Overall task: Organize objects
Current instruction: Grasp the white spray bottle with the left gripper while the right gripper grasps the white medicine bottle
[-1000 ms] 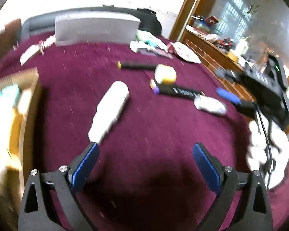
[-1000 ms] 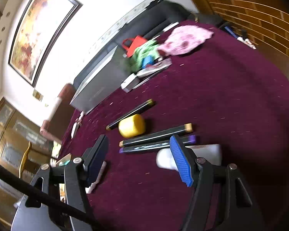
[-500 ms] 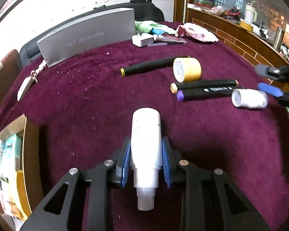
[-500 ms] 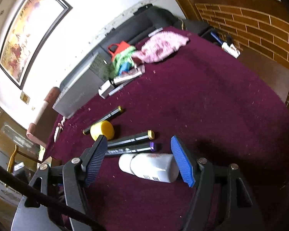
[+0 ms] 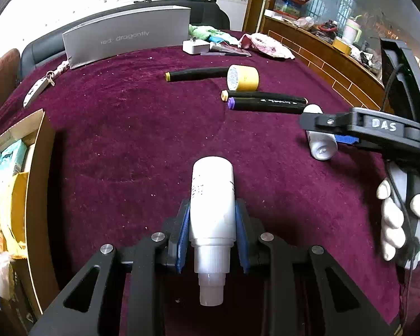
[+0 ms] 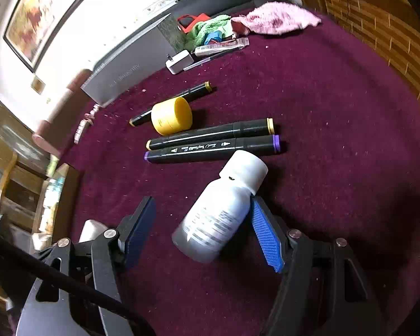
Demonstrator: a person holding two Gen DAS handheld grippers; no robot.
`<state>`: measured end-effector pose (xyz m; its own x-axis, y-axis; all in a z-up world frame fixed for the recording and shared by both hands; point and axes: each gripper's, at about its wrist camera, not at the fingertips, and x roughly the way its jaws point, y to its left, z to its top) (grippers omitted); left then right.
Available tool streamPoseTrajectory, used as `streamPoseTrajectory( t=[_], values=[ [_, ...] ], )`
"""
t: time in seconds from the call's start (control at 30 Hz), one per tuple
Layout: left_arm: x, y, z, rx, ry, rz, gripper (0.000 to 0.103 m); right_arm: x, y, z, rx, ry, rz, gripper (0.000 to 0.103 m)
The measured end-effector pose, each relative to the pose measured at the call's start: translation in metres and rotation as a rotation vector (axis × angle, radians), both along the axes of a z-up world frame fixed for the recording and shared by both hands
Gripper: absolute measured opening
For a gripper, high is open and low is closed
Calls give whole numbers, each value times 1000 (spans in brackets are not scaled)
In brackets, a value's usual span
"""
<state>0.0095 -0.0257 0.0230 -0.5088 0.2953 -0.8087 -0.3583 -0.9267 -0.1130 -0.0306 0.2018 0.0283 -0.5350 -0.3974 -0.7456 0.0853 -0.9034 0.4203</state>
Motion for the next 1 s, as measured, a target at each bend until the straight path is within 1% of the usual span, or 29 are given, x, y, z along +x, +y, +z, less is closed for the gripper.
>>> streamPoseTrajectory(
  t=[0.1, 0.2, 0.27, 0.33, 0.37, 0.4, 0.43, 0.5, 0.57, 0.6, 0.63, 0.67, 0.7, 0.73, 0.77, 0.8, 1.0],
  values=[
    [0, 1, -1, -3, 12, 21, 24, 0, -11, 0, 81, 1, -30, 68],
    [1, 5, -2, -19, 24, 41, 27, -2, -19, 0, 144, -12, -66, 68],
    [2, 9, -2, -26, 33, 47, 31, -4, -22, 0, 187, -21, -83, 68],
    [3, 14, -3, -34, 45, 43, 42, -6, -27, 0, 229, -26, -84, 68],
    [4, 18, -4, -44, 55, 35, 46, -7, -29, 0, 244, -28, -84, 68],
    [5, 22, -5, -53, 64, 26, 54, -7, -31, 0, 262, -32, -83, 67],
    [5, 27, -6, -71, 68, 12, 57, -8, -33, 0, 273, -35, -82, 66],
    [5, 29, -6, -81, 68, 6, 58, -9, -33, 0, 288, -48, -78, 65],
    [4, 25, -6, -56, 59, 2, 58, -11, -35, 0, 311, -62, -70, 64],
    [4, 24, -5, -50, 54, -2, 54, -13, -37, 0, 332, -70, -64, 62],
    [4, 22, -4, -60, 56, 3, 38, -14, -39, 0, 357, -74, -58, 60],
    [4, 20, -3, -70, 56, 8, 28, -15, -42, -1, 388, -76, -55, 54],
    [5, 16, -2, -51, 41, 2, 24, -14, -44, -1, 423, -74, -56, 45],
    [6, 10, -1, -15, 18, 4, 24, -14, -44, -1, 446, -69, -54, 40],
    [8, 6, 1, -2, 11, 11, 24, -12, -43, 0, 446, -66, -47, 34],
    [12, 3, 2, -3, 20, 15, 24, -11, -41, 1, 441, -68, -43, 32],
    [38, -10, 10, 62, 27, 20, 24, 6, -27, 4, 375, -86, -40, 32]
  ],
)
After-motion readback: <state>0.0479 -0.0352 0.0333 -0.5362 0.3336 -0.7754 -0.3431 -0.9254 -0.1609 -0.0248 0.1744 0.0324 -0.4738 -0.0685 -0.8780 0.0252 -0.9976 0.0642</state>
